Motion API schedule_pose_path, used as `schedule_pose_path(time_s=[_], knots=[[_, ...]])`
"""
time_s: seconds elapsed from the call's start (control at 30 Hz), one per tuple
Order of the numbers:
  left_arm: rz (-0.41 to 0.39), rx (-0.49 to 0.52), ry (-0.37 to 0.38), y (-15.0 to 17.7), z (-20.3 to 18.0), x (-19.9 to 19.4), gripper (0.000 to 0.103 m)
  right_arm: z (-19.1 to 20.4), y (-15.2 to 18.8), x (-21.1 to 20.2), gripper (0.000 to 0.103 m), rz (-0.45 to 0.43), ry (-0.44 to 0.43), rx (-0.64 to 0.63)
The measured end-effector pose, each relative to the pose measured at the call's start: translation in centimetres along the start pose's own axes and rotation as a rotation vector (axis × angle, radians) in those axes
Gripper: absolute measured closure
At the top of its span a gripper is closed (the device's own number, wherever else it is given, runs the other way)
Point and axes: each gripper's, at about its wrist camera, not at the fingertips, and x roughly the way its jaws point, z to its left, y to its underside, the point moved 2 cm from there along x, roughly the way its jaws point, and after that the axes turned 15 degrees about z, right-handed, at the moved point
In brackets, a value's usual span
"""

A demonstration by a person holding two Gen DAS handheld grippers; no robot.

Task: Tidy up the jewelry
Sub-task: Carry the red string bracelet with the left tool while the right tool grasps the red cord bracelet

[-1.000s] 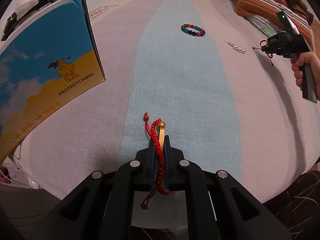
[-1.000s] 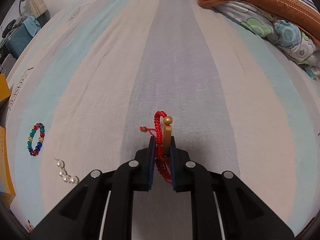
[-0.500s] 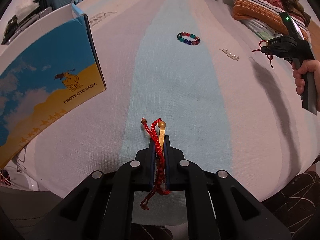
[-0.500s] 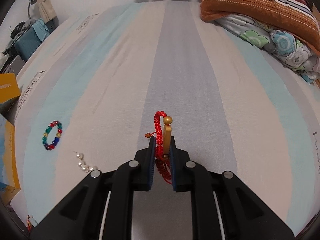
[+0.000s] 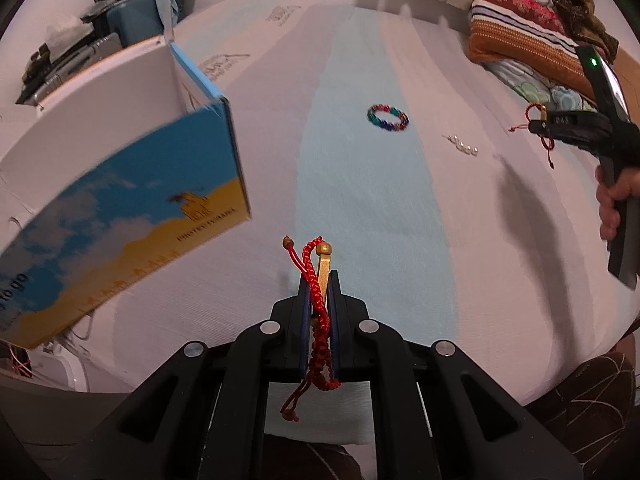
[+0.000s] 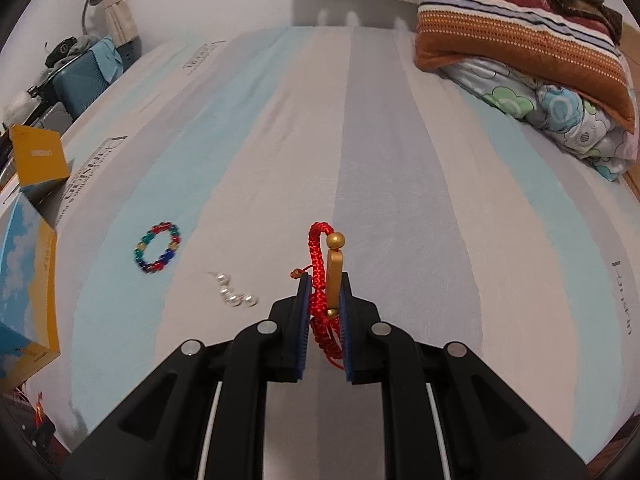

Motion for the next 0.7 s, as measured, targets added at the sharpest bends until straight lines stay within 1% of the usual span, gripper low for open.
schedule_pose_path(time_s=[0.1,0.23,0.3,0.7], knots=[[-0.016,-0.003,-0.009,-0.3,0.5,-0.8,0.096,1.2,0.6,-1.2,0.091,-0.022,-0.002,-0.005],[-0.035,-0.010,-0.017,-0.3,1.2,-1.9,0.096,3.0,1.4,-2.5,0.091,-0.029,-0.023,-0.016],[-0.043,-0.010,-0.022,-0.4,1.4,-2.3,0.096,4.3,1.9,-3.3,0.091,-0.046,-0.015,-0.039],[-0.095,-0.044,-0.071,-1.9,3.7,-4.8,0.096,8.7,3.2,-6.2,0.090,-0.090,-0.036,-0.100]])
